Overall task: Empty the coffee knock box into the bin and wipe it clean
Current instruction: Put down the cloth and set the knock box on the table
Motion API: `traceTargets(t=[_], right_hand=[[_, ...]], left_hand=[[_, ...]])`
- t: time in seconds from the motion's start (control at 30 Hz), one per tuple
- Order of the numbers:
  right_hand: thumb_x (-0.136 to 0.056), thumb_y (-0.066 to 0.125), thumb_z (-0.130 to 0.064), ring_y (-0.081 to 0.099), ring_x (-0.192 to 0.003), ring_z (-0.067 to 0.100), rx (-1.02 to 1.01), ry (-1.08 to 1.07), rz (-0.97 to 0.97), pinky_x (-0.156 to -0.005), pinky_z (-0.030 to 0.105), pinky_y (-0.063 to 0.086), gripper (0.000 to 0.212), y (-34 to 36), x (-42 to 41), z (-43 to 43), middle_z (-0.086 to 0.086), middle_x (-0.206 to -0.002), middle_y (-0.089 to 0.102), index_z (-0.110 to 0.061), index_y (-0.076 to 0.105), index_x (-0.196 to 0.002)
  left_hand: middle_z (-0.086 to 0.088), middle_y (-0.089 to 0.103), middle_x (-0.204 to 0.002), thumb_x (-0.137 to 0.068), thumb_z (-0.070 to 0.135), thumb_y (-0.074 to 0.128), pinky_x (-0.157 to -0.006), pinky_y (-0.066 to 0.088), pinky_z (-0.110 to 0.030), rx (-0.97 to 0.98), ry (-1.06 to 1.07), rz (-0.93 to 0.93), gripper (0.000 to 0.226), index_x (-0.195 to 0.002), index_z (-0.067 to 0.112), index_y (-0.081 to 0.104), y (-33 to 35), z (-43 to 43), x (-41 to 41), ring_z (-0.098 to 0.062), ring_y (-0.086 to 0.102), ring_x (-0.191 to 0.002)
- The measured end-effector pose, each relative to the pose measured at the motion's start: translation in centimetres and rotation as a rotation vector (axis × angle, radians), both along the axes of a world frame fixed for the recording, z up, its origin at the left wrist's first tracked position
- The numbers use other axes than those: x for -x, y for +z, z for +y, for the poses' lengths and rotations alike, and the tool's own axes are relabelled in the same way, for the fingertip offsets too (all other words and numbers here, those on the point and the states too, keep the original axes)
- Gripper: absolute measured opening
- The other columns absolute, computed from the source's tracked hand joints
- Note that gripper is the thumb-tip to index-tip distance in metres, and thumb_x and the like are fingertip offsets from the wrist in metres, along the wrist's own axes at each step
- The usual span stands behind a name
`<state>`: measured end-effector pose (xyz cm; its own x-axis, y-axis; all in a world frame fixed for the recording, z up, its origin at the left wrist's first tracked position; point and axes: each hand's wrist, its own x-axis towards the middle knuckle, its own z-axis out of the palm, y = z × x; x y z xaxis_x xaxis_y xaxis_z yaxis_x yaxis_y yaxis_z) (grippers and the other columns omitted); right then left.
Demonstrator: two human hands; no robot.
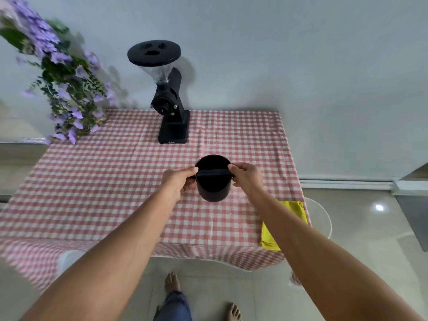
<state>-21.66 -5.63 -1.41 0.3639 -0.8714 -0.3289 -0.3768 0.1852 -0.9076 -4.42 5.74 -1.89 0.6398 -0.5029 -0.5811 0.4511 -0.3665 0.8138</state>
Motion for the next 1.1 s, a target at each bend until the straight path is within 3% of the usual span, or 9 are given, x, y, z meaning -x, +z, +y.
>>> traceTargets(t=[0.17, 0.27, 0.37, 0.5, 0.63, 0.7, 0.8, 1.0, 1.1], right_hand=[[-0.094, 0.066, -0.025, 0.070, -0.080, 0.018, -0.007, 0.060, -0.001, -0.070, 0.029, 0.060, 0.015, 0.4, -6.0, 0.2, 0.006, -0.090, 0.075, -0.016, 0.075, -0.101], [-0.094, 0.066, -0.023, 0.067, -0.076, 0.016, -0.022, 0.049, -0.012, -0.067, 0.027, 0.059, 0.009, 0.4, -9.7, 0.2, 0.007, -0.089, 0.075, -0.020, 0.074, -0.090], [-0.094, 0.066, -0.024, 0.067, -0.076, 0.016, -0.041, 0.034, -0.012, -0.067, 0.028, 0.059, 0.014, 0.3, -12.7, 0.1, 0.007, -0.091, 0.075, -0.015, 0.075, -0.101], [-0.093, 0.068, -0.024, 0.067, -0.071, 0.015, -0.049, -0.005, 0.001, -0.069, 0.032, 0.062, 0.015, -0.1, -16.5, -0.5, 0.002, -0.083, 0.074, -0.016, 0.075, -0.103], [-0.093, 0.069, -0.023, 0.066, -0.066, 0.012, -0.079, -0.054, -0.006, -0.066, 0.029, 0.060, 0.014, -0.5, -19.9, -0.9, -0.001, -0.077, 0.073, -0.016, 0.075, -0.103], [-0.093, 0.069, -0.024, 0.068, -0.070, 0.013, -0.063, -0.060, 0.018, -0.068, 0.029, 0.062, 0.017, -0.8, -21.1, -1.1, -0.001, -0.081, 0.074, -0.016, 0.075, -0.107], [-0.093, 0.068, -0.026, 0.071, -0.077, 0.014, -0.043, -0.071, 0.043, -0.067, 0.025, 0.060, 0.022, -1.4, -22.7, -1.1, -0.001, -0.088, 0.075, -0.016, 0.074, -0.111], [-0.093, 0.068, -0.026, 0.070, -0.083, 0.015, -0.024, -0.098, 0.066, -0.078, 0.032, 0.061, 0.025, -2.2, -24.3, -1.1, 0.000, -0.095, 0.075, -0.014, 0.074, -0.114], [-0.092, 0.069, -0.025, 0.070, -0.081, 0.011, -0.006, -0.101, 0.076, -0.075, 0.029, 0.061, 0.025, -2.7, -24.6, -0.9, -0.005, -0.092, 0.073, -0.015, 0.073, -0.115]], left_hand=[[-0.008, 0.079, -0.081, -0.084, 0.012, 0.081, -0.079, 0.060, -0.035, 0.021, 0.067, -0.003, 0.009, -0.092, 0.010, 0.077, -0.2, 1.0, -5.5, -0.022, 0.072, -0.075], [-0.009, 0.079, -0.087, -0.084, 0.011, 0.081, -0.076, 0.063, -0.034, 0.029, 0.079, -0.001, 0.013, -0.095, 0.007, 0.077, 0.0, 1.1, -8.9, -0.023, 0.072, -0.080], [-0.008, 0.078, -0.086, -0.085, 0.010, 0.080, -0.062, 0.062, -0.027, 0.029, 0.061, -0.007, 0.014, -0.099, 0.007, 0.077, 0.3, 0.7, -12.1, -0.018, 0.071, -0.072], [-0.010, 0.077, -0.092, -0.086, 0.008, 0.079, -0.061, 0.061, -0.026, 0.023, 0.040, -0.008, 0.017, -0.102, 0.004, 0.076, 0.2, -0.4, -16.2, -0.018, 0.071, -0.074], [-0.013, 0.077, -0.096, -0.085, 0.007, 0.079, -0.074, 0.060, -0.034, 0.023, 0.026, -0.001, 0.024, -0.108, 0.001, 0.075, -0.2, -1.5, -19.6, -0.026, 0.071, -0.084], [-0.011, 0.077, -0.092, -0.085, 0.007, 0.080, -0.071, 0.060, -0.033, 0.009, 0.020, 0.000, 0.026, -0.109, 0.001, 0.074, -0.4, -1.8, -20.8, -0.024, 0.072, -0.080], [-0.010, 0.076, -0.090, -0.085, 0.004, 0.079, -0.049, 0.056, -0.023, 0.014, 0.029, 0.021, 0.029, -0.112, 0.000, 0.072, -0.8, -2.3, -22.4, -0.018, 0.073, -0.069], [-0.007, 0.077, -0.078, -0.082, 0.005, 0.081, -0.045, 0.054, -0.022, -0.016, 0.019, 0.014, 0.023, -0.104, 0.003, 0.074, -1.7, -2.3, -23.9, -0.016, 0.071, -0.057], [-0.004, 0.076, -0.070, -0.083, 0.003, 0.080, -0.044, 0.054, -0.021, -0.022, 0.004, 0.019, 0.017, -0.099, 0.004, 0.074, -2.2, -2.1, -24.2, -0.011, 0.069, -0.047]])
